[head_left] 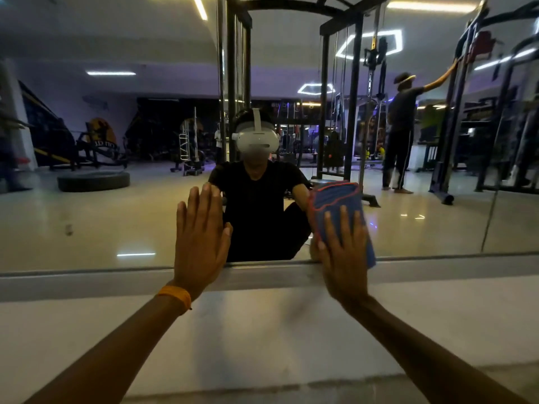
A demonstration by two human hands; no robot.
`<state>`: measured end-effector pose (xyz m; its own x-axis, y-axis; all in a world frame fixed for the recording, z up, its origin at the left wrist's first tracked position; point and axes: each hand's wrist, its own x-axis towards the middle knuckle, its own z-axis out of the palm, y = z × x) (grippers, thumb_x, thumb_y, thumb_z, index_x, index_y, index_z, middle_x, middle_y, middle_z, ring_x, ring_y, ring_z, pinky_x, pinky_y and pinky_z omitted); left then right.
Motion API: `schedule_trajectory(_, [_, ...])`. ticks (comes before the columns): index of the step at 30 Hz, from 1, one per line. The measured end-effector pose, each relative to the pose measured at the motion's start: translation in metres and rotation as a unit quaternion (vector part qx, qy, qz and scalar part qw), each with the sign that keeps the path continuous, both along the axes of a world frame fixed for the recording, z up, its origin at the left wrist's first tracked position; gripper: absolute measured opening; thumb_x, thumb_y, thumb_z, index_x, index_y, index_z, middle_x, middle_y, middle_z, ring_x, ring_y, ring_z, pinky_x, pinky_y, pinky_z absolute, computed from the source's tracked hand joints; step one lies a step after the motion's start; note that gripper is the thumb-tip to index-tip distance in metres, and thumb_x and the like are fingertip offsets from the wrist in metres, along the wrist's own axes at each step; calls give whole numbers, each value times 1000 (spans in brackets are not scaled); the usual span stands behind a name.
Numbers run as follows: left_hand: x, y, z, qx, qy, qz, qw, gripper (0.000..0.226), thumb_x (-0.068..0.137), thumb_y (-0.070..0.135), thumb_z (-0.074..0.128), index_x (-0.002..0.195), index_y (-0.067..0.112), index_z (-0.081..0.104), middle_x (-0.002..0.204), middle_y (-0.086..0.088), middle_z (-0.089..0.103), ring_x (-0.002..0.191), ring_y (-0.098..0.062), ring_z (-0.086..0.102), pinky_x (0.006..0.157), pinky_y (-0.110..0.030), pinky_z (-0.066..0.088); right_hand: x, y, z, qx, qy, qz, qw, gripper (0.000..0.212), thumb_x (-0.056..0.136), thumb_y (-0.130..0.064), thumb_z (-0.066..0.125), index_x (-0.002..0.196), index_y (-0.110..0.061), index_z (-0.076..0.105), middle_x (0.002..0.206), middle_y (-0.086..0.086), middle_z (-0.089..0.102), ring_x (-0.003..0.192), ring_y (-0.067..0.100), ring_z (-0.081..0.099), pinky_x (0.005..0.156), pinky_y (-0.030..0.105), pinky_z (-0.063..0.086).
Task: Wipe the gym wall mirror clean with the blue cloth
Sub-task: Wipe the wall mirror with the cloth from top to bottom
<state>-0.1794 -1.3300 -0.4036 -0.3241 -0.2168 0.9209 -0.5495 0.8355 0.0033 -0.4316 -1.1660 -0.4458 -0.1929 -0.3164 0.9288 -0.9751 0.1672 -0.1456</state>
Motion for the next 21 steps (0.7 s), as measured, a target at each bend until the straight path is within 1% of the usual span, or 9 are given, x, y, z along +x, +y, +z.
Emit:
schedule_trajectory(1, [-2, 1, -2, 4, 8, 2, 1000, 70, 106, 35, 38, 165, 5, 13, 174, -14, 3, 161, -34, 1, 129, -58, 4, 13, -10, -7, 47, 62, 19, 997, 58, 111, -39, 31, 165, -22, 17, 174, 6, 4, 160, 33, 0, 128, 58, 4])
schedule_trajectory(3, [-5, 2, -8, -1, 8, 3, 1000, 71, 106, 34, 39, 165, 5, 12, 174, -14, 3, 161, -34, 1, 129, -58, 5, 21, -19, -16, 133, 212, 41, 967, 59, 110, -39, 34, 165, -26, 17, 174, 6, 5, 160, 32, 4, 128, 55, 6])
schedule_trajectory(5, [-2, 1, -14, -13, -4, 3, 1000, 71, 106, 32, 40, 164, 4, 13, 174, -15, 3, 161, -35, 2, 128, -61, 8, 5, -10, -18, 162, 278, 37, 946, 61, 108, -35, 42, 164, -25, 20, 173, 6, 11, 160, 31, 7, 128, 54, 11])
schedule_trajectory(8, [8, -4, -23, -16, -25, 1, 1000, 71, 105, 28, 44, 164, 3, 14, 173, -17, 5, 160, -37, 4, 126, -64, 13, -39, 24, -22, 128, 213, 15, 968, 57, 108, -35, 41, 162, -24, 25, 171, 7, 19, 159, 31, 12, 125, 58, 17])
schedule_trajectory(10, [14, -7, -26, -25, -47, -1, 999, 72, 104, 27, 46, 164, 3, 14, 173, -17, 5, 160, -38, 5, 125, -66, 15, -63, 48, -25, 111, 146, -3, 983, 60, 107, -38, 40, 162, -23, 23, 172, 8, 18, 159, 33, 12, 123, 63, 19])
schedule_trajectory(12, [17, -8, -28, -34, -57, 8, 998, 72, 103, 27, 47, 164, 2, 15, 173, -18, 6, 160, -39, 5, 124, -66, 16, -55, 47, -30, 104, 125, 3, 987, 62, 106, -40, 41, 163, -22, 22, 172, 8, 14, 159, 36, 10, 122, 66, 18])
schedule_trajectory(14, [14, -6, -29, -36, -60, 17, 997, 73, 103, 28, 47, 163, 1, 16, 172, -20, 6, 160, -40, 6, 125, -65, 15, -27, 27, -31, 129, 163, 37, 977, 64, 105, -42, 43, 163, -21, 26, 172, 10, 15, 159, 37, 9, 124, 65, 15])
schedule_trajectory(18, [12, -7, -34, -39, -59, 15, 997, 72, 104, 29, 45, 164, 2, 15, 172, -20, 7, 159, -39, 8, 125, -66, 15, 6, -5, -16, 202, 294, 73, 931, 62, 107, -44, 42, 163, -23, 28, 172, 8, 16, 159, 32, 9, 128, 55, 10])
schedule_trajectory(21, [17, -8, -40, -42, -69, 8, 997, 72, 104, 30, 43, 164, 3, 14, 173, -19, 7, 160, -39, 8, 125, -66, 16, -21, 12, -12, 209, 290, 67, 931, 59, 108, -42, 37, 163, -22, 28, 172, 8, 17, 159, 32, 10, 128, 54, 12])
